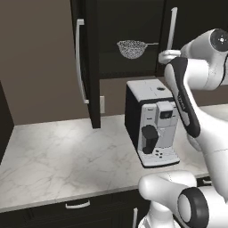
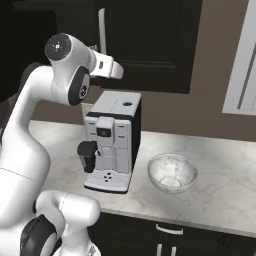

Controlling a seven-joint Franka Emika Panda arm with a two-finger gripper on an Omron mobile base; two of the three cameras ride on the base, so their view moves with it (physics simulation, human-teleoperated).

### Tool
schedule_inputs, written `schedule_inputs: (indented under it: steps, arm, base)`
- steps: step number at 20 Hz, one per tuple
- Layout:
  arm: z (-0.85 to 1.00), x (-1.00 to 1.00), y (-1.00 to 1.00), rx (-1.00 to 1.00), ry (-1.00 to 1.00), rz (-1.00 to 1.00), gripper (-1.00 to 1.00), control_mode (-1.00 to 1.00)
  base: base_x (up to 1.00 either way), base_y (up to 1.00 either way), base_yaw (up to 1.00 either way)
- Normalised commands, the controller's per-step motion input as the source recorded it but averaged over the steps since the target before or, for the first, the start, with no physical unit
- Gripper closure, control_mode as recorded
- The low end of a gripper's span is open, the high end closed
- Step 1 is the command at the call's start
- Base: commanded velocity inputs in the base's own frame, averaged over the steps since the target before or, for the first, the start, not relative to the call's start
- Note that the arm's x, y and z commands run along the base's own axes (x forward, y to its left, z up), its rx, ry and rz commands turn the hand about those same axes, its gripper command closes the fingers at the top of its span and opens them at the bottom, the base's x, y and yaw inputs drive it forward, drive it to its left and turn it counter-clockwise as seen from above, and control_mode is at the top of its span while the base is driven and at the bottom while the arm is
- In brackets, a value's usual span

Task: Open the cabinet and setup a tea strainer by placing it in the bowl upright.

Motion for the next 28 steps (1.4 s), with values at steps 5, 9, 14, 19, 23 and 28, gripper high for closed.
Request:
schedule_inputs:
  steps: [5, 9, 14, 19, 23, 28]
  arm:
    - [0.13, 0.54, 0.17, -0.07, -0.05, 0.13, -1.00, -1.00]
    - [0.30, 0.64, 0.00, -0.05, 0.00, 0.03, -1.00, -1.00]
    - [0.21, 0.36, -0.20, -0.07, -0.01, 0.00, -1.00, -1.00]
    - [0.00, 0.35, -0.03, -0.04, -0.04, 0.00, -1.00, -1.00]
    - [-0.09, 0.53, 0.00, 0.00, -0.12, 0.00, -1.00, -1.00]
    - [-0.05, 0.26, 0.00, 0.00, -0.07, 0.01, -1.00, -1.00]
  base:
    - [0.00, 0.00, 0.00]
    - [0.00, 0.00, 0.00]
    - [0.00, 0.00, 0.00]
    - [0.00, 0.00, 0.00]
    - [0.00, 0.00, 0.00]
    - [0.00, 0.00, 0.00]
